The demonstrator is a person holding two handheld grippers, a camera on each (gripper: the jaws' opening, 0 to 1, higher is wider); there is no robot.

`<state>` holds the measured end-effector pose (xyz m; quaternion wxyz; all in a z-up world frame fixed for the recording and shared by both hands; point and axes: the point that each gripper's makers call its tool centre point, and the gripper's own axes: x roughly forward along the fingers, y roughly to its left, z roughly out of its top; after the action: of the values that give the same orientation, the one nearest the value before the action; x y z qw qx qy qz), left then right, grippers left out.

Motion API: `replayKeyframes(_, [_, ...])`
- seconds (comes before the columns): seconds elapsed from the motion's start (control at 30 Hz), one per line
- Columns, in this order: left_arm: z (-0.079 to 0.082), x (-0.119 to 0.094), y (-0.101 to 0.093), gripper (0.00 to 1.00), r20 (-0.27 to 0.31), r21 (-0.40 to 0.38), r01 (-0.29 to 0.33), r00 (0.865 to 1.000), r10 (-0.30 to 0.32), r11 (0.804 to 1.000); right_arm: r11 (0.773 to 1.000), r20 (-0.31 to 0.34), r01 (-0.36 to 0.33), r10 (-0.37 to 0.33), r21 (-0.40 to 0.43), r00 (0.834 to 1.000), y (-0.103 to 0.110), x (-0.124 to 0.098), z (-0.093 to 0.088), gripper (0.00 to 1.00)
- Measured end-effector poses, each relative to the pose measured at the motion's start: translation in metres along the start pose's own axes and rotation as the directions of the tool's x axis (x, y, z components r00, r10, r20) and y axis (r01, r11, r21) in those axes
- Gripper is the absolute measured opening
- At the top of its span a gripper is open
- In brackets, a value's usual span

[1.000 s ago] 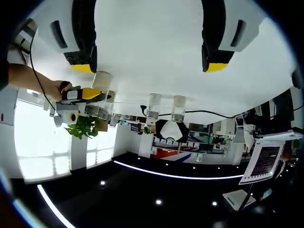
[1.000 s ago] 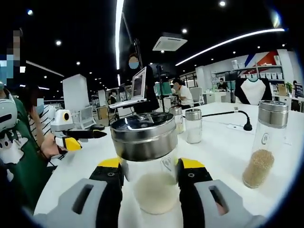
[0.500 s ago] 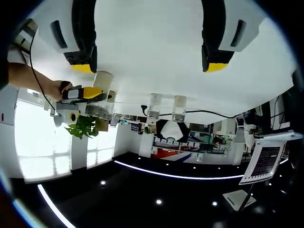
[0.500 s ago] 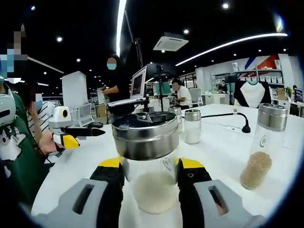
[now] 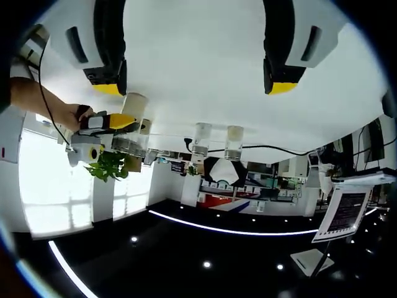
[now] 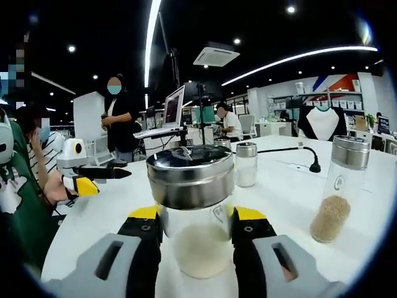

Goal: Rotate the seasoning bottle until the label or dispensing opening points toward the visible target arrow and the bottle remains upright within the marked orientation range

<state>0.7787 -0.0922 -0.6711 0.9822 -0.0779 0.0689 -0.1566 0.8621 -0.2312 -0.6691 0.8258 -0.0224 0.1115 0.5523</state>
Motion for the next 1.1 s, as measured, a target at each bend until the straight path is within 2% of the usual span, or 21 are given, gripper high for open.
replayKeyframes(0.6, [0.000, 0.000, -0.001, 0.96, 0.000, 0.001, 0.003, 1.000, -0.003, 1.000, 0.993, 0.005, 0.118, -0.118, 0.008, 0.993, -0.004, 0.002, 0.000, 0.42])
replayKeyframes(1.1, [0.000, 0.000, 0.000, 0.96, -0.001, -0.002, -0.001, 1.000, 0.001, 1.000, 0.969, -0.010, 0.245, -0.245, 0.022, 0.969, -0.011, 0.003, 0.000, 0.42])
